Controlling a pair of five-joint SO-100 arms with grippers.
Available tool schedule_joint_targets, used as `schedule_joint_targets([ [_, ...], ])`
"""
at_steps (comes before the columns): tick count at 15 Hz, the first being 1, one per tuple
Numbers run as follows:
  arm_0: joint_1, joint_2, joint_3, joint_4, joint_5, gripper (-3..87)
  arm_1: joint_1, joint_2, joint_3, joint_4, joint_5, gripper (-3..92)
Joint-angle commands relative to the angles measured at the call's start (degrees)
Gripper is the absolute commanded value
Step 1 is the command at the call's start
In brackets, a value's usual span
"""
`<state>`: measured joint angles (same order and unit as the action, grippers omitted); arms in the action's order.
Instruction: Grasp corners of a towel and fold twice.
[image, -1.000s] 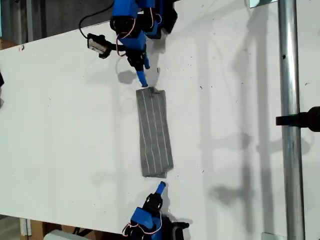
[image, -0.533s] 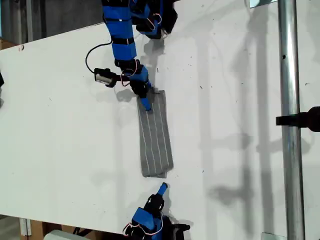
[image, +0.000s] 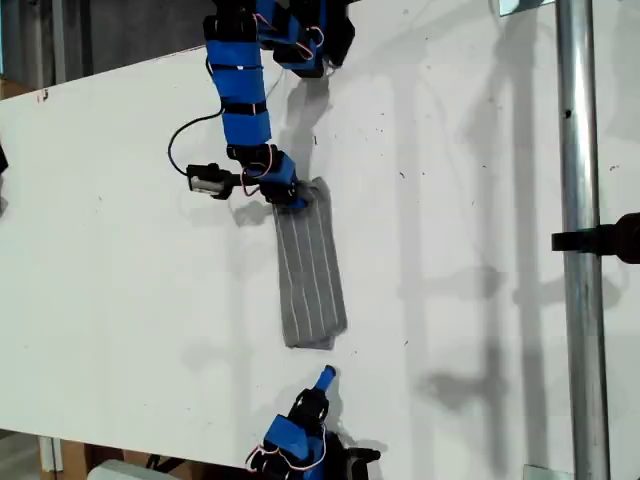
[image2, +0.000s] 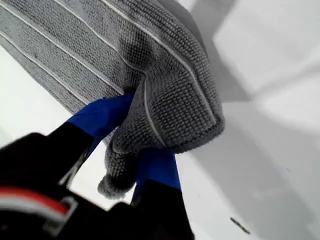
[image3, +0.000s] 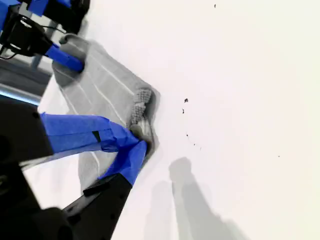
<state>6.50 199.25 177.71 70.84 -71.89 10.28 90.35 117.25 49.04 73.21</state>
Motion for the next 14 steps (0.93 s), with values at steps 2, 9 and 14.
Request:
schedule_joint_targets([
  [2, 0.4, 0.1, -0.1, 0.3, -0.3, -1.5, -1.4, 22.3, 6.0, 20.1, -0.2, -0.2],
  [9, -1.1, 0.1, -0.2, -0.4, 1.7, -0.7, -18.9, 61.3, 22.9, 45.4, 23.3, -0.2],
  [14, -0.8, 0.1, -0.5, -0.1, 1.2, -0.8, -8.2, 38.8, 3.6, 23.4, 3.3, -0.2],
])
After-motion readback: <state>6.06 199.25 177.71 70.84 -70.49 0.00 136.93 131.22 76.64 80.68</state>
